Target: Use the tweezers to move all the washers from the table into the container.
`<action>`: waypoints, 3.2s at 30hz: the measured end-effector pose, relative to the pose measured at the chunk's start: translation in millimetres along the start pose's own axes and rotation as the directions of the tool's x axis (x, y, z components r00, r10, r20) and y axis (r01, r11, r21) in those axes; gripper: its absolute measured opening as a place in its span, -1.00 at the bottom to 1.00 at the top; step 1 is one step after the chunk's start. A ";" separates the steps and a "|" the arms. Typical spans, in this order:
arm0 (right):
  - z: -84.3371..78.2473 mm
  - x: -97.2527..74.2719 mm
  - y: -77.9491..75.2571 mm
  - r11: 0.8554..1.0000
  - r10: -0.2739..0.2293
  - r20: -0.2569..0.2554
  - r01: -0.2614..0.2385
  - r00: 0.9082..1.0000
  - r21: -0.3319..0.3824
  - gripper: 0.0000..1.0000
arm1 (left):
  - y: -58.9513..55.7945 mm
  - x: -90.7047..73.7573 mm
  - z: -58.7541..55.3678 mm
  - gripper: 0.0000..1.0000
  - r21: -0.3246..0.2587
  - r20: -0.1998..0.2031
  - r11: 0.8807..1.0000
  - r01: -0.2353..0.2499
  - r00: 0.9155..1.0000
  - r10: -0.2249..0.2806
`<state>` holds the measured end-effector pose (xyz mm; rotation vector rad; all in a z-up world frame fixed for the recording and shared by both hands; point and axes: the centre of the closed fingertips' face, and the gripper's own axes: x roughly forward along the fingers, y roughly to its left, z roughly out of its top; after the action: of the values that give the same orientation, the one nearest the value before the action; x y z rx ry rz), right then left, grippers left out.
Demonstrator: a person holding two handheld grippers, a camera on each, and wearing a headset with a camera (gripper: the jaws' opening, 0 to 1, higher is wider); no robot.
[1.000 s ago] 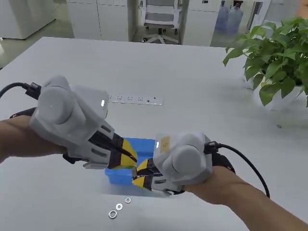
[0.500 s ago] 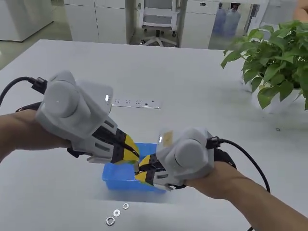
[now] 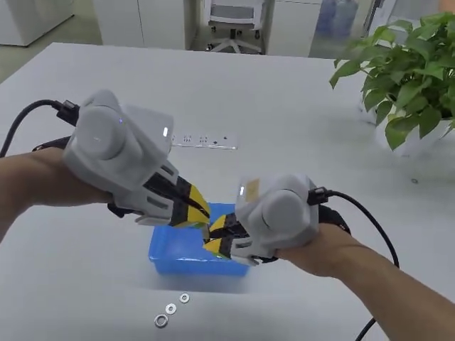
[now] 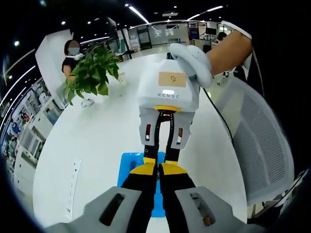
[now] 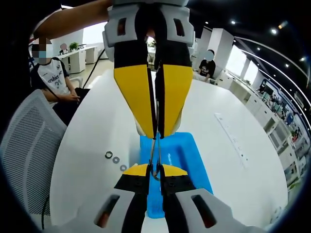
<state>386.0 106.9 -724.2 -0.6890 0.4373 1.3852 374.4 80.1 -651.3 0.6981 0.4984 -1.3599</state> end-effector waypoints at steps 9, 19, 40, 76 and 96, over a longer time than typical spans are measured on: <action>-9.6 9.9 -10.1 1.000 0.008 0.000 -0.008 1.000 0.012 -0.80 | 11.3 9.2 -10.5 -0.88 -0.005 -0.011 1.000 -0.007 1.000 0.007; -22.5 19.7 -16.0 0.999 0.024 -0.009 -0.024 1.000 0.030 -0.80 | 19.6 22.0 -20.2 -0.88 -0.018 -0.016 1.000 0.005 1.000 -0.006; -42.4 42.6 -21.5 0.995 0.076 -0.029 -0.074 0.997 0.060 -0.80 | 30.5 41.5 -43.6 -0.88 -0.051 -0.031 0.998 0.032 0.999 -0.034; -21.2 22.5 -17.9 0.999 0.033 -0.011 -0.032 0.999 0.029 -0.79 | 22.0 20.7 -22.1 -0.88 -0.015 -0.032 1.000 0.007 0.999 -0.007; 5.0 2.1 -2.4 1.000 -0.001 0.011 0.001 1.000 0.005 -0.78 | 3.1 -4.1 -1.4 -0.88 0.009 -0.032 1.000 -0.014 0.999 0.014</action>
<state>388.1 111.7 -721.4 -0.6770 0.4321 1.3861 376.9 84.2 -648.9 0.7306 0.5126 -1.3398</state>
